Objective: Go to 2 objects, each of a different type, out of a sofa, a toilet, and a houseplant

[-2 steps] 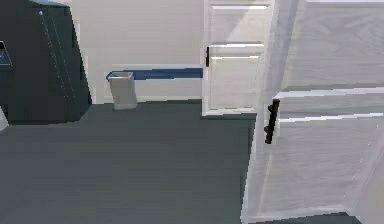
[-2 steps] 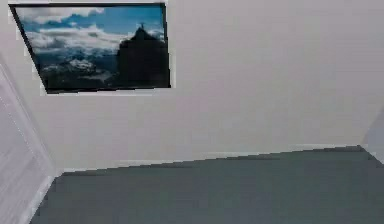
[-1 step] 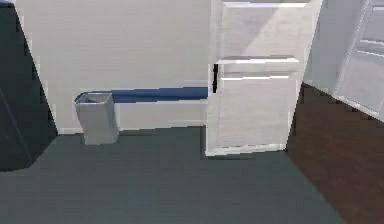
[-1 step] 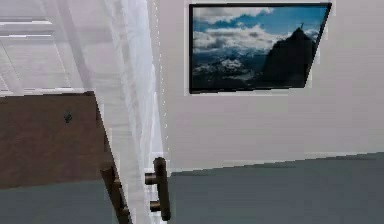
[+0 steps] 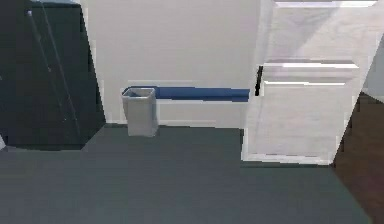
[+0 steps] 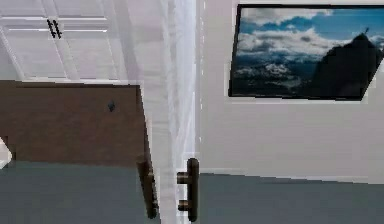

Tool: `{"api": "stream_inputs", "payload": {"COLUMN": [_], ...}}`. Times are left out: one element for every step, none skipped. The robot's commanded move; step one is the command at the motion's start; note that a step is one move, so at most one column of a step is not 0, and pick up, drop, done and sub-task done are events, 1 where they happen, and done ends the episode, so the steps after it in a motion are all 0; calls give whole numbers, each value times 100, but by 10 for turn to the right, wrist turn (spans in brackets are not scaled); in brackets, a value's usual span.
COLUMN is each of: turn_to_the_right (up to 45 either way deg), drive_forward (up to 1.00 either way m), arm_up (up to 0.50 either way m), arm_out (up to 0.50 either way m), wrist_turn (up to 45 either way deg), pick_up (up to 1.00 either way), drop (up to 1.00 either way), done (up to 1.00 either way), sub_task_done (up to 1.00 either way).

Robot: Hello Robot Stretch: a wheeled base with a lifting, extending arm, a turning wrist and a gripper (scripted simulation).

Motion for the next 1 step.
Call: {"api": "stream_inputs", "payload": {"turn_to_the_right": [0], "drive_forward": [25], "arm_up": [0], "arm_out": [0], "wrist_turn": [0], "pick_up": [0], "drop": [0], "done": [0], "sub_task_done": [0]}}
